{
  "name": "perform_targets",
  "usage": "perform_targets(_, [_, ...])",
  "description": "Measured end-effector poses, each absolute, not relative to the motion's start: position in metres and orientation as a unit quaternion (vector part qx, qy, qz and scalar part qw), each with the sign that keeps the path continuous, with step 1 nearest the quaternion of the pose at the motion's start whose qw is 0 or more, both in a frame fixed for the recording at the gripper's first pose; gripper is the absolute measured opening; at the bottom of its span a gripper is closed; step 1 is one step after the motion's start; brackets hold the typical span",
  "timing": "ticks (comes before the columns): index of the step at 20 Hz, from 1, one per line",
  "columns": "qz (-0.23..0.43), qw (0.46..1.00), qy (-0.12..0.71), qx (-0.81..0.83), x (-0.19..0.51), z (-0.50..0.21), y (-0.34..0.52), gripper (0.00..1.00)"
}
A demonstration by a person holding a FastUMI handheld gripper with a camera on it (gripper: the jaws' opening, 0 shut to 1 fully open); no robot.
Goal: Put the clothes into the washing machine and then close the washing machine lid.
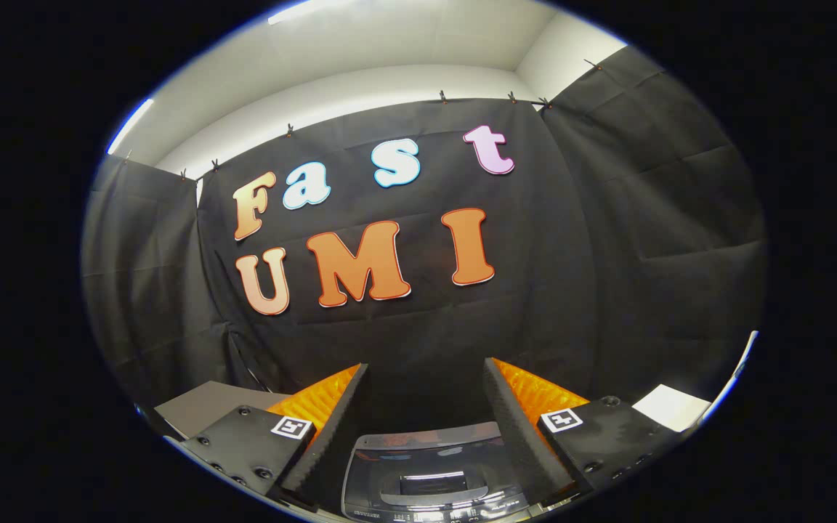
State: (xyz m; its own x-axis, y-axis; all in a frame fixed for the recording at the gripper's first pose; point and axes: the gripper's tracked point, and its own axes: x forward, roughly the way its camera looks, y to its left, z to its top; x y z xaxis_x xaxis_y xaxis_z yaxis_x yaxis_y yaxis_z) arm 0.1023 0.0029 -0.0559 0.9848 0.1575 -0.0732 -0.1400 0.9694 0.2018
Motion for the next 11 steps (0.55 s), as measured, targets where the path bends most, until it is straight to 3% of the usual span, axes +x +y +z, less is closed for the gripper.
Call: perform_targets(11, [0.078,0.991,0.046,0.1,0.1045,-0.0535,0.0075,0.99])
